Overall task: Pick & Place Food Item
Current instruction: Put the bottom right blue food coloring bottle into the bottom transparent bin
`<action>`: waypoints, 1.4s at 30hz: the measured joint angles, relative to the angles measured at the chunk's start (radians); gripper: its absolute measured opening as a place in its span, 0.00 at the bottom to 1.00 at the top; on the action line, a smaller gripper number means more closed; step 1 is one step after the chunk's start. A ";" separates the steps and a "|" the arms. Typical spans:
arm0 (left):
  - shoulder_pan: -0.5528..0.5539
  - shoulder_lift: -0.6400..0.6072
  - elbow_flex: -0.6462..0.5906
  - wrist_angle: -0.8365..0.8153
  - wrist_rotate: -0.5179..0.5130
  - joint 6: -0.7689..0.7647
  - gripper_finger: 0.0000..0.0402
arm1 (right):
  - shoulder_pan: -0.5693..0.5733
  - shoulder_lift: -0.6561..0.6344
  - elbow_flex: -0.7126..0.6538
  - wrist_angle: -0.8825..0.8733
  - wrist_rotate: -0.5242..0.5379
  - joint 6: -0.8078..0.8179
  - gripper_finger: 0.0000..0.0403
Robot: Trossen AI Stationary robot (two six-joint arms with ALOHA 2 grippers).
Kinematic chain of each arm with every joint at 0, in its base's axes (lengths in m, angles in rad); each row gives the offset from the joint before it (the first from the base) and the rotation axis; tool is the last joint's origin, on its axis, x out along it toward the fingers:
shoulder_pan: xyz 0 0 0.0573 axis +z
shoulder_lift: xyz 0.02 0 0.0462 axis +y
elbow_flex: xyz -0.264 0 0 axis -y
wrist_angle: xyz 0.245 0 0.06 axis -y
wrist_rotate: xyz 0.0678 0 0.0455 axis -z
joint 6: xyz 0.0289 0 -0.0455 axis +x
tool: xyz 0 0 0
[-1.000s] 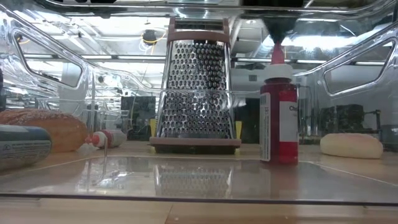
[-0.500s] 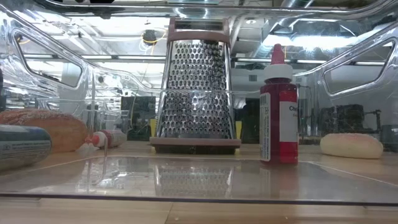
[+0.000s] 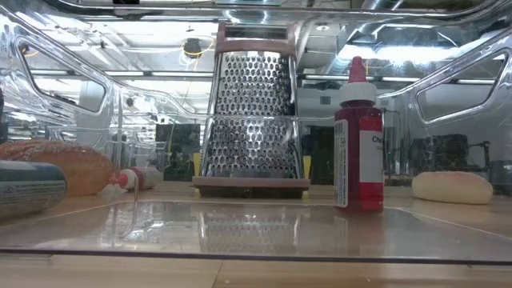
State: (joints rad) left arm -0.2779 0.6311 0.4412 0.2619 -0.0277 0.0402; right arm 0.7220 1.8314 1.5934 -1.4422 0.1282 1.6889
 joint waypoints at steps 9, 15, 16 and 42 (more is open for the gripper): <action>-0.065 0.001 0.000 0.002 0.000 0.005 0.58 | -0.064 -0.020 -0.195 0.169 -0.136 -0.066 0.62; -0.065 0.001 0.000 0.003 -0.001 0.009 0.58 | -0.062 -0.020 -0.287 0.325 -0.150 -0.045 0.62; -0.065 0.001 0.000 0.003 -0.001 0.012 0.58 | -0.062 -0.020 -0.305 0.350 -0.148 -0.041 0.62; -0.065 0.001 0.000 0.042 -0.001 0.031 0.58 | -0.029 -0.020 -0.540 0.586 -0.049 0.068 0.43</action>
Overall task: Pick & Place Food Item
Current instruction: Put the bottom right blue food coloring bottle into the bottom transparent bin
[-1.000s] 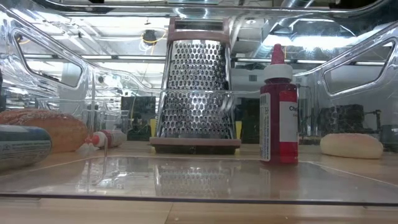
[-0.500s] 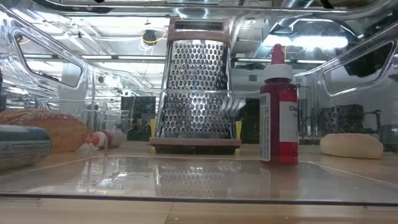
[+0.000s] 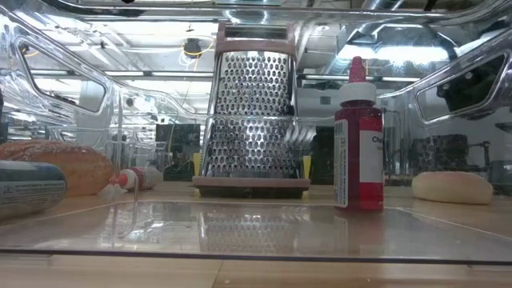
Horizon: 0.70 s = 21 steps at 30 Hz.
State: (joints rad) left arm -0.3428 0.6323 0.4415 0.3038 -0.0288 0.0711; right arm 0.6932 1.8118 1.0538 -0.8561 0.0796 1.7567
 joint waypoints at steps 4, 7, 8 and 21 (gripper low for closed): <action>0.000 0.000 0.000 0.000 0.000 0.000 0.58 | 0.022 0.000 0.000 -0.009 0.070 0.024 0.29; 0.000 0.000 0.000 0.000 0.000 -0.001 0.58 | 0.042 0.000 0.000 -0.008 0.137 0.050 0.25; 0.000 0.000 0.000 0.000 0.000 -0.001 0.58 | 0.051 0.000 0.000 -0.009 0.163 0.064 0.25; 0.000 0.000 0.000 0.000 0.000 -0.009 0.58 | 0.302 0.041 0.043 -0.218 0.736 0.500 0.25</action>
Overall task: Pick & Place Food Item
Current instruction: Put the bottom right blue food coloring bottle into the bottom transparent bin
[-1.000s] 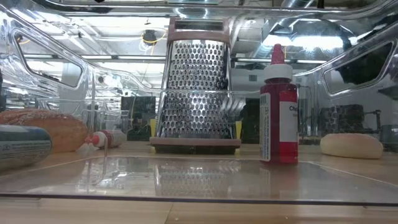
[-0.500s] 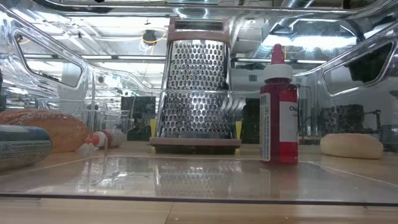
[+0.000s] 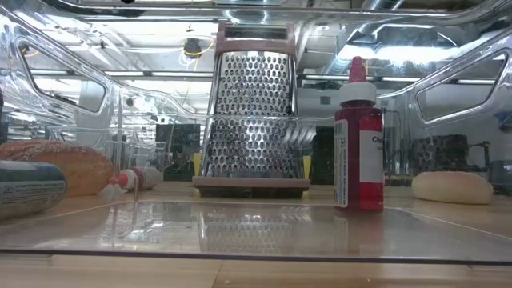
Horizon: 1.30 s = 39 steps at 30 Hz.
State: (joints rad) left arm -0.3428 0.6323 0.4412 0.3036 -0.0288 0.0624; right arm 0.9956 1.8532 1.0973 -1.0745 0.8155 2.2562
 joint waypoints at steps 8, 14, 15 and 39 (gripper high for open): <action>0.000 0.005 0.000 0.000 0.000 -0.019 0.58 | -0.002 0.186 0.095 -0.071 0.201 0.010 0.25; 0.000 0.011 0.000 0.001 0.000 -0.022 0.58 | -0.020 0.214 0.191 -0.294 0.237 0.017 0.25; 0.000 0.013 0.000 0.000 0.000 -0.022 0.58 | -0.025 0.209 0.198 -0.317 0.253 0.015 0.25; 0.000 0.018 -0.001 -0.001 0.000 -0.063 0.58 | -0.012 0.312 0.187 -0.301 0.411 0.030 0.25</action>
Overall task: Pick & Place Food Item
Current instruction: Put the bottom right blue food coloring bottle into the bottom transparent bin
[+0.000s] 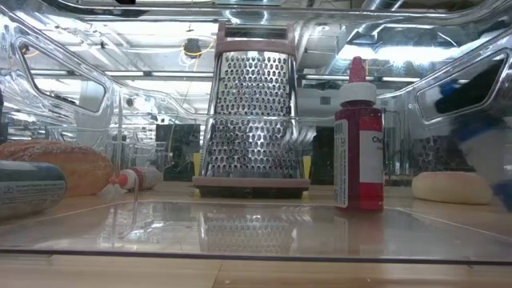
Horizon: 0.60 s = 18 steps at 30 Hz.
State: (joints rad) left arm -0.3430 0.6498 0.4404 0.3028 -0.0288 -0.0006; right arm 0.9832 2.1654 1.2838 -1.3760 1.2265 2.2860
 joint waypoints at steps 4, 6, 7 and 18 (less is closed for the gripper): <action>0.000 0.000 0.000 0.000 0.000 -0.005 0.58 | 0.012 0.000 -0.019 0.033 0.017 -0.004 0.25; 0.000 0.000 0.000 0.000 0.000 -0.005 0.58 | 0.010 -0.001 -0.040 0.063 0.039 -0.004 0.25; 0.000 0.000 0.000 0.000 0.000 -0.005 0.58 | 0.008 -0.001 -0.055 0.071 0.052 -0.003 0.25; 0.000 0.000 0.000 0.000 0.000 -0.005 0.58 | -0.081 -0.002 -0.091 0.045 0.119 0.003 0.25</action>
State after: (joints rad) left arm -0.3428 0.6498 0.4404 0.3027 -0.0288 -0.0055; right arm 0.9024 2.1633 1.1930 -1.3308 1.3456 2.2888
